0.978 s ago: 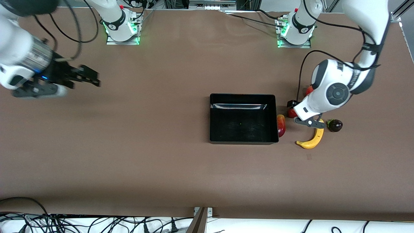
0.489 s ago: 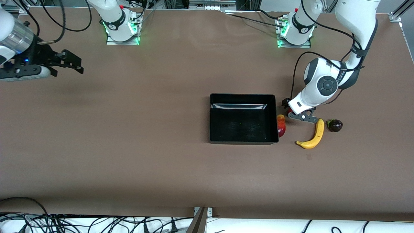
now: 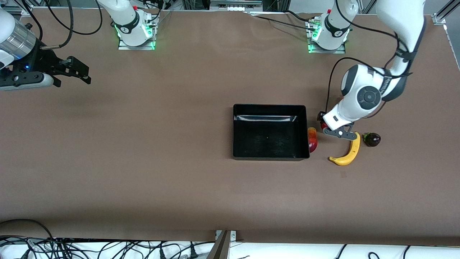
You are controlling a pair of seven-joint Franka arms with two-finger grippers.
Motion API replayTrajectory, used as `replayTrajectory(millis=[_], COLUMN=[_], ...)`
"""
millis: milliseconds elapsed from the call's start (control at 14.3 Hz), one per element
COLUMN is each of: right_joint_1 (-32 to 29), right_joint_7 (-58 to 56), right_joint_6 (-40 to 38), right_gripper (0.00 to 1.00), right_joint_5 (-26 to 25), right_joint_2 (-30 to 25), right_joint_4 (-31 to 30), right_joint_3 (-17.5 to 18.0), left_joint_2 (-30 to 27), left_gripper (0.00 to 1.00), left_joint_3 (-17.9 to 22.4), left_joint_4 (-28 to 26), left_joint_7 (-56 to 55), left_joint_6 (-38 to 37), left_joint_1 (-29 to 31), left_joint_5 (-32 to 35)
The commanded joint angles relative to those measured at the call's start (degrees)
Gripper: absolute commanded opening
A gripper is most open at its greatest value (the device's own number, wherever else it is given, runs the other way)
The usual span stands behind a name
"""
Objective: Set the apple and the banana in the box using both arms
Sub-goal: 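Carry the red-yellow apple into the tray with the left gripper and release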
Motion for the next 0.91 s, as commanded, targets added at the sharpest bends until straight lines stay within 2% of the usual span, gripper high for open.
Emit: replayTrajectory(millis=[0, 70, 280, 419, 699, 769, 839], right_joint_1=[-1.2, -1.2, -0.9, -0.9, -1.3, -1.4, -1.4], right_joint_7=[-0.2, -0.1, 0.0, 0.0, 0.0, 0.0, 0.0], right_joint_6=[-0.9, -0.7, -1.3, -1.5, -1.5, -1.5, -1.5], right_gripper=[1.00, 1.00, 1.00, 1.00, 1.00, 1.00, 1.00], right_joint_5=[-2.0, -2.9, -3.7, -3.8, -3.8, -3.8, -3.8], right_joint_2=[0.5, 0.6, 0.9, 0.9, 1.1, 1.1, 1.1], right_joint_4=[1.5, 1.6, 2.1, 2.2, 2.2, 2.2, 2.2], right_joint_3=[0.9, 0.9, 1.0, 0.9, 0.9, 0.9, 0.9], left_joint_2=[0.6, 1.7, 5.8, 9.4, 14.4, 14.9, 15.4], left_gripper=[0.00, 0.00, 0.00, 0.00, 0.02, 0.03, 0.09], left_joint_3=[-3.3, -5.8, -12.7, -13.1, -13.2, -13.1, -13.1], left_joint_4=[13.0, 15.2, 15.9, 16.2, 16.0, 16.1, 16.1], left_joint_7=[-2.4, -6.2, -23.0, -28.7, -29.2, -29.1, -29.1], left_joint_6=[-15.4, -17.5, -15.6, -10.5, -9.0, -8.9, -9.0], left_joint_1=[-0.5, -0.6, -2.3, -4.5, -5.4, -5.4, -5.4], left_joint_5=[0.2, 0.1, -0.7, -0.6, -0.1, 0.0, -0.1])
